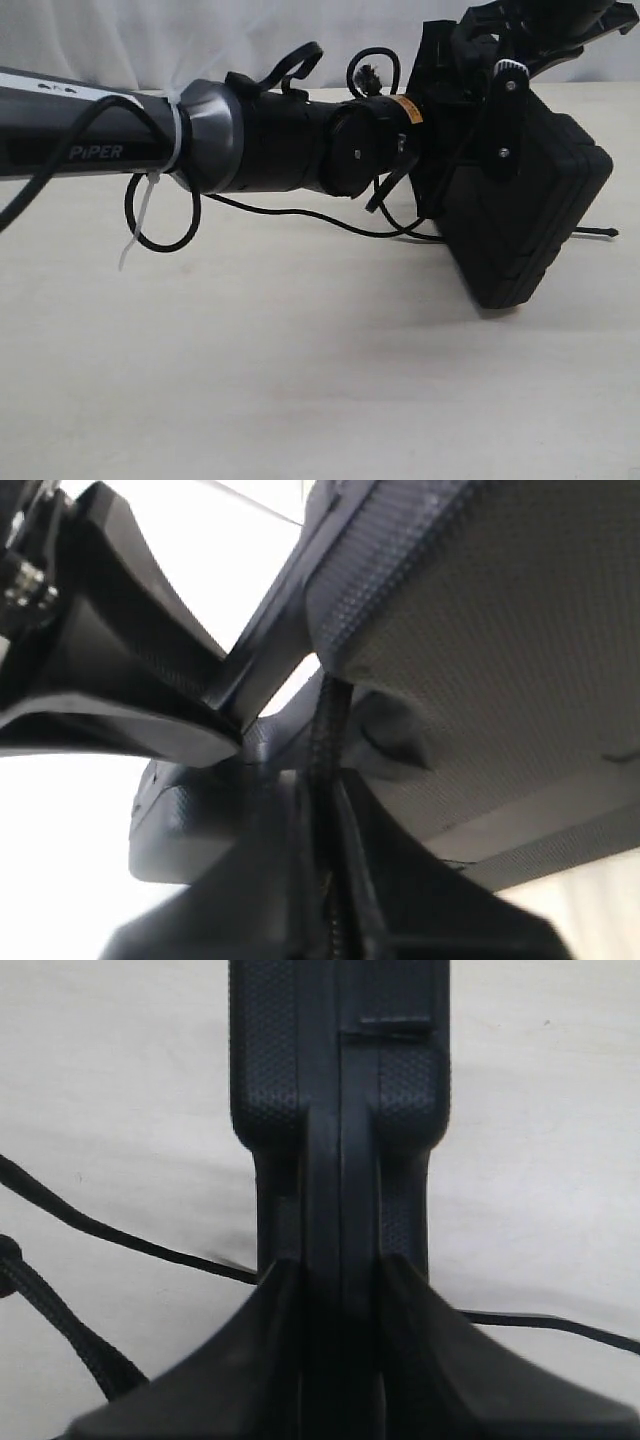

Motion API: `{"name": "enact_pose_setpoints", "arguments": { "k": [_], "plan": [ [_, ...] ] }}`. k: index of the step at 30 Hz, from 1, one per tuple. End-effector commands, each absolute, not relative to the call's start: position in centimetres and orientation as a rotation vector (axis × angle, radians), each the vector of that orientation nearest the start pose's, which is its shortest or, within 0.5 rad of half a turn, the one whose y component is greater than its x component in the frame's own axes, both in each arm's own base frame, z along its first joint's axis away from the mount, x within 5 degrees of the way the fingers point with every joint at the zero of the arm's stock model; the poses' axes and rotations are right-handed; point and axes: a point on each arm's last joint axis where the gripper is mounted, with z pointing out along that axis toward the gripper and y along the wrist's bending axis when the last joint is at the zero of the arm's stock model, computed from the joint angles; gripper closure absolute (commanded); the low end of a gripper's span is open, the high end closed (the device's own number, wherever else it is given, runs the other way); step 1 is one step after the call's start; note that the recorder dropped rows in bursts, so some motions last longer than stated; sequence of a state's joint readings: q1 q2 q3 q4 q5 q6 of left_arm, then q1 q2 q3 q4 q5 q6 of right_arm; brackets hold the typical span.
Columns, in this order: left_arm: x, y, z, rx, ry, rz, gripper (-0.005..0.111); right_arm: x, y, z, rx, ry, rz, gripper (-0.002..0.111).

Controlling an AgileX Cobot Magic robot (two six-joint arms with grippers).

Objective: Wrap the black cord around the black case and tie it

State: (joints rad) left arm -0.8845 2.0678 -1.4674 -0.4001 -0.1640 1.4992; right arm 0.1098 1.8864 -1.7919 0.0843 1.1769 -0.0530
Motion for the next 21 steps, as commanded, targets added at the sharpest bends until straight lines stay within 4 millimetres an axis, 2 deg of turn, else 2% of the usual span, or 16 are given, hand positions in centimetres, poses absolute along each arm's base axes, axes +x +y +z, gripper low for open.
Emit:
{"name": "enact_pose_setpoints", "arguments": {
  "k": [1, 3, 7, 10, 16, 20, 21],
  "plan": [
    [30.8, -37.4, 21.8, 1.580, 1.085, 0.203, 0.106, 40.4, 5.2, 31.3, -0.212, 2.775, 0.150, 0.104],
    [31.0, -37.5, 21.3, 1.562, 1.080, 0.219, 0.103, 40.4, 5.2, 31.3, -0.212, 2.775, 0.150, 0.104],
    [31.6, -37.9, 19.1, 1.568, 1.095, 0.234, 0.080, 40.4, 5.2, 31.3, -0.213, 2.780, 0.150, 0.104],
    [31.7, -38.2, 18.9, 1.477, 1.114, 0.223, 0.068, 40.4, 5.2, 31.3, -0.213, 2.780, 0.150, 0.104],
    [31.6, -38.6, 20.2, 1.333, 1.064, 0.256, 0.066, 40.4, 5.2, 31.3, -0.213, 2.781, 0.150, 0.104],
    [32.1, -37.7, 19.8, 1.277, 1.212, 0.289, 0.066, 40.4, 5.2, 31.3, -0.216, 2.782, 0.150, 0.104],
    [32.4, -37.1, 19.3, 1.275, 1.291, 0.338, 0.063, 40.4, 5.2, 31.3, -0.216, 2.782, 0.150, 0.104]
  ]
}}
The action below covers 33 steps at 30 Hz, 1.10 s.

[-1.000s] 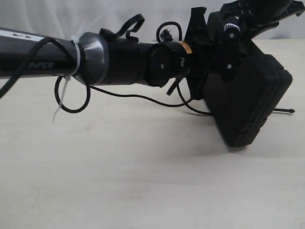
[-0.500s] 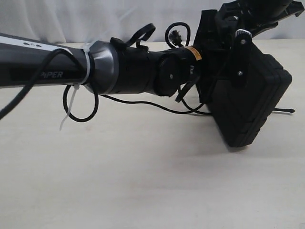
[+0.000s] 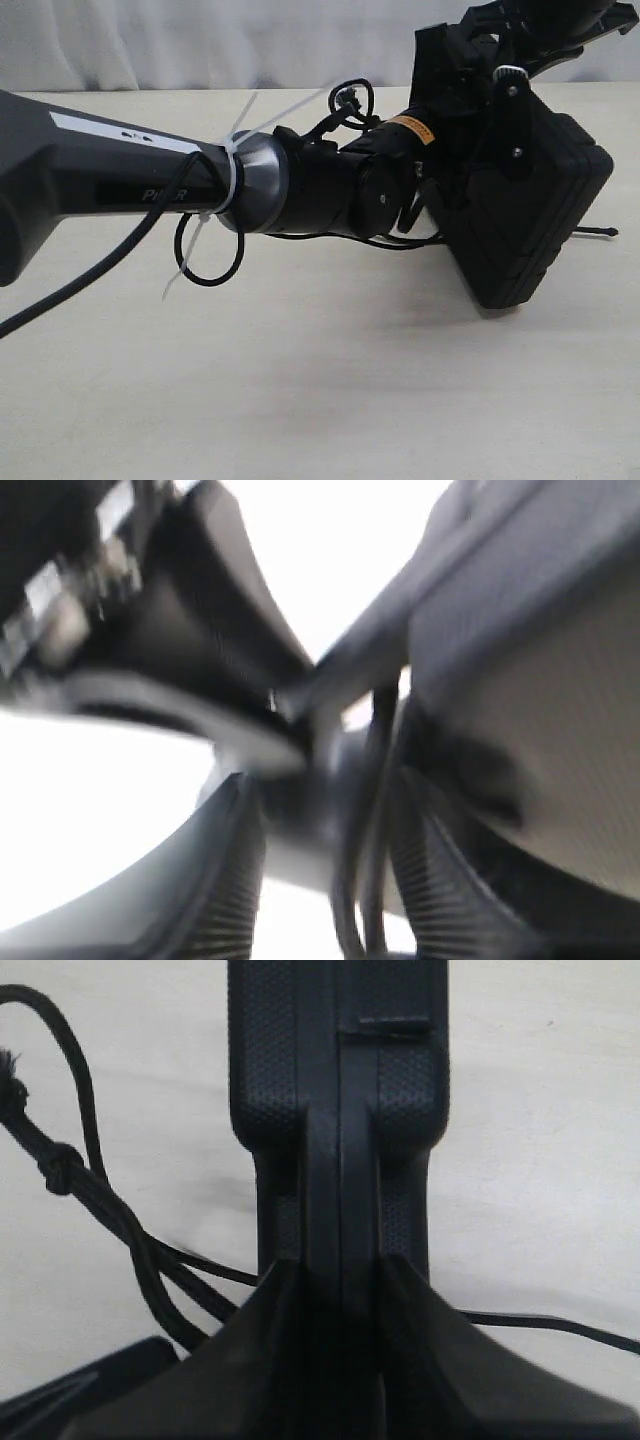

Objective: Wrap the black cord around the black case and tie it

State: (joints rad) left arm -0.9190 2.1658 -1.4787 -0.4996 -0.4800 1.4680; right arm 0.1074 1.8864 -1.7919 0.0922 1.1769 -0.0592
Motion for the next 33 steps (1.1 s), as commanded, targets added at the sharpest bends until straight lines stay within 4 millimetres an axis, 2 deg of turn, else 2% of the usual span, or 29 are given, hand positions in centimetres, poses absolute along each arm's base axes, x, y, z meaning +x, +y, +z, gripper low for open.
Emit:
{"name": "enact_pose_setpoints", "arguments": {
  "k": [1, 4, 7, 15, 25, 29, 33],
  "plan": [
    [32.5, -36.9, 19.1, 1.291, 1.312, 0.372, 0.058, 40.4, 5.2, 31.3, -0.216, 2.782, 0.150, 0.104],
    [32.8, -36.3, 19.0, 1.283, 1.354, 0.451, 0.045, 40.4, 5.2, 31.3, -0.216, 2.782, 0.150, 0.104],
    [32.8, -36.1, 19.0, 1.272, 1.367, 0.468, 0.039, 40.4, 5.2, 31.3, -0.216, 2.782, 0.150, 0.104],
    [32.8, -35.9, 18.5, 1.300, 1.414, 0.468, 0.039, 40.4, 5.2, 31.3, -0.218, 2.786, 0.145, 0.104],
    [35.0, -33.7, 18.6, 1.246, 1.453, 0.529, 0.040, 40.4, 5.2, 31.3, -0.217, 2.784, 0.145, 0.104],
    [35.6, -33.2, 18.3, 1.276, 1.472, 0.487, 0.040, 40.4, 5.2, 31.3, -0.217, 2.784, 0.145, 0.104],
    [35.0, -34.2, 17.3, 1.436, 1.432, 0.350, 0.040, 40.4, 5.2, 31.3, -0.217, 2.782, 0.145, 0.104]
  ]
}}
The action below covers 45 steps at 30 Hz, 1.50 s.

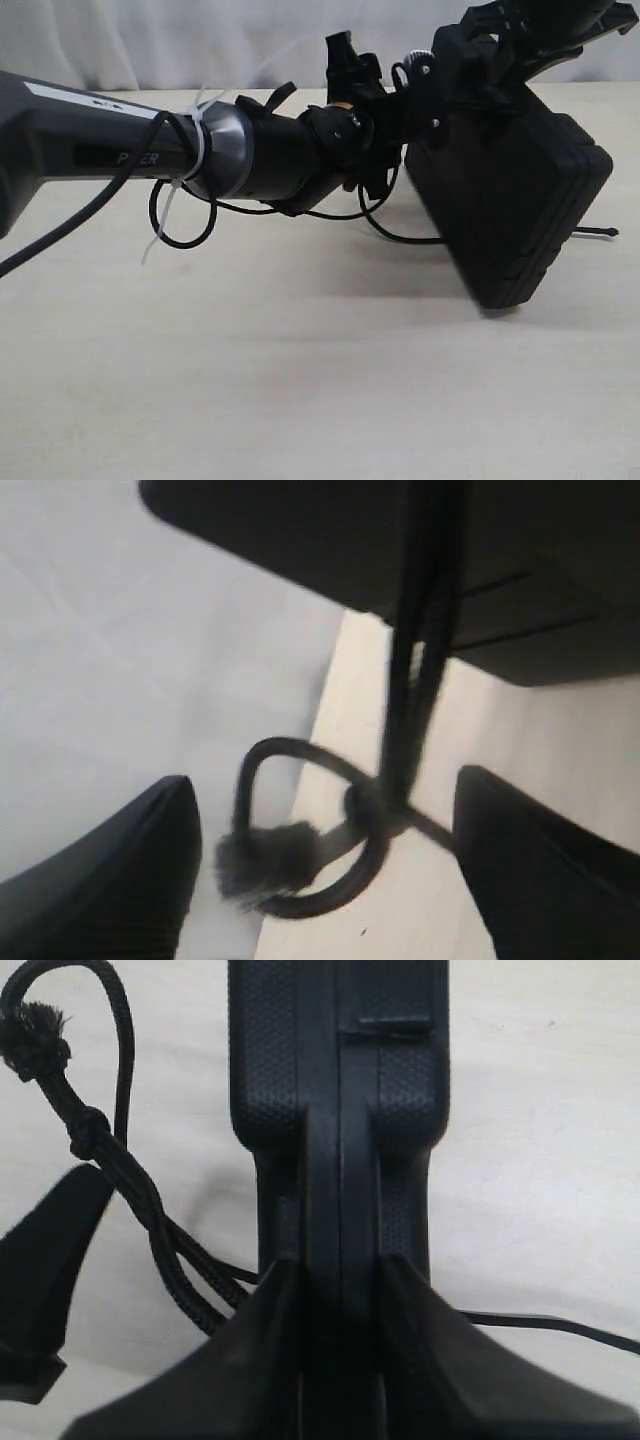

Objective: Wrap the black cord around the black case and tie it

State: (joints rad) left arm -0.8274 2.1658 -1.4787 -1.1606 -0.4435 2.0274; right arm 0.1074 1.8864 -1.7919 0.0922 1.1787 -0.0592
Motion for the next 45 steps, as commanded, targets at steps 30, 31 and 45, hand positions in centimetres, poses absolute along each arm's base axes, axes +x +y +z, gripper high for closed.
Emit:
{"name": "enact_pose_setpoints", "arguments": {
  "k": [30, 31, 45],
  "plan": [
    [28.9, -40.3, 19.5, 1.518, 0.932, 0.463, 0.107, 40.5, 5.4, 31.3, -0.211, 2.771, 0.170, 0.104],
    [28.9, -40.3, 19.6, 1.504, 0.930, 0.449, 0.107, 40.5, 5.4, 31.3, -0.211, 2.771, 0.170, 0.104],
    [30.5, -38.0, 20.8, 1.131, 1.196, 0.559, 0.051, 40.4, 5.4, 31.3, -0.214, 2.776, 0.170, 0.104]
  ]
}}
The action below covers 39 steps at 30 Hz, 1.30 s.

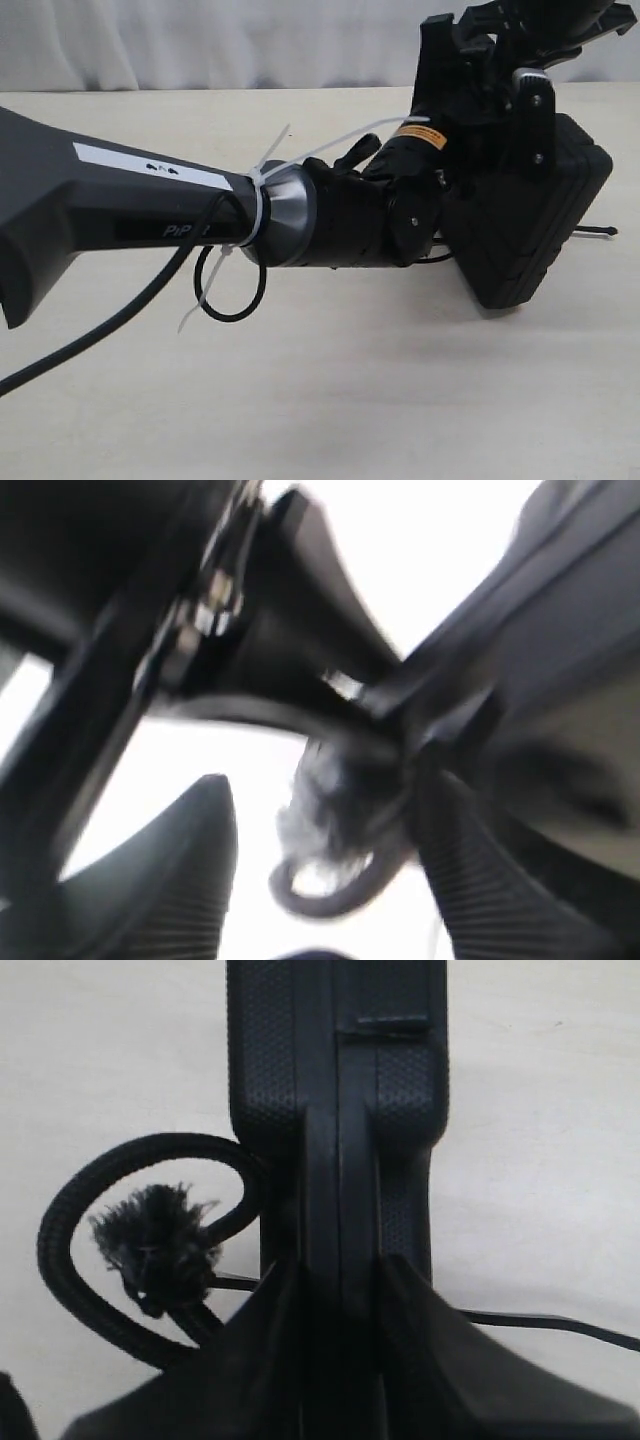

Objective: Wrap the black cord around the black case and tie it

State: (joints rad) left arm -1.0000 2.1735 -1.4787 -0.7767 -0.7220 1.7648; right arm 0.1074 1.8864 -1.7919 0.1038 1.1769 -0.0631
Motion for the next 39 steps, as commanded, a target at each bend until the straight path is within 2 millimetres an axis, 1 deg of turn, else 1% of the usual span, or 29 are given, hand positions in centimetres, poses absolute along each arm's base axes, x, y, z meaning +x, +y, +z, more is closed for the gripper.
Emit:
{"name": "enact_pose_setpoints", "arguments": {
  "k": [1, 3, 6, 9, 16, 20, 25, 28, 31, 34, 35, 36, 39],
  "plan": [
    [30.6, -37.8, 20.7, 1.135, 1.226, 0.576, 0.051, 40.4, 5.4, 31.3, -0.214, 2.776, 0.170, 0.104],
    [30.6, -37.6, 20.1, 1.191, 1.258, 0.596, 0.051, 40.4, 5.4, 31.3, -0.214, 2.776, 0.170, 0.104],
    [30.3, -37.8, 19.3, 1.283, 1.296, 0.564, 0.051, 40.4, 5.4, 31.3, -0.214, 2.776, 0.170, 0.104],
    [30.3, -37.9, 19.1, 1.283, 1.323, 0.537, 0.051, 40.4, 5.3, 31.2, -0.214, 2.780, 0.170, 0.104],
    [30.6, -37.4, 19.1, 1.240, 1.373, 0.541, 0.051, 40.4, 5.3, 30.5, -0.211, 2.788, 0.169, 0.104],
    [32.1, -36.2, 18.7, 1.136, 1.503, 0.427, 0.051, 40.4, 5.3, 30.4, -0.213, 2.790, 0.169, 0.104],
    [34.4, -34.6, 17.7, 1.054, 1.674, 0.124, 0.051, 40.4, 5.3, 30.4, -0.213, 2.790, 0.169, 0.104],
    [35.4, -33.8, 17.4, 1.067, 1.710, -0.013, 0.051, 40.4, 5.3, 30.4, -0.212, 2.783, 0.168, 0.104],
    [35.8, -33.5, 17.3, 1.087, 1.707, -0.062, 0.052, 40.4, 5.3, 30.4, -0.212, 2.781, 0.168, 0.104],
    [35.4, -33.8, 17.1, 1.177, 1.681, -0.084, 0.052, 40.4, 5.3, 30.4, -0.212, 2.781, 0.168, 0.104],
    [35.2, -34.0, 17.0, 1.203, 1.679, -0.093, 0.053, 40.4, 5.3, 30.4, -0.212, 2.781, 0.168, 0.104],
    [35.0, -34.2, 16.9, 1.218, 1.670, -0.095, 0.056, 40.4, 5.3, 30.4, -0.212, 2.781, 0.168, 0.104],
    [35.0, -34.3, 17.1, 1.194, 1.661, -0.092, 0.073, 40.4, 5.3, 30.4, -0.212, 2.783, 0.168, 0.104]
  ]
}}
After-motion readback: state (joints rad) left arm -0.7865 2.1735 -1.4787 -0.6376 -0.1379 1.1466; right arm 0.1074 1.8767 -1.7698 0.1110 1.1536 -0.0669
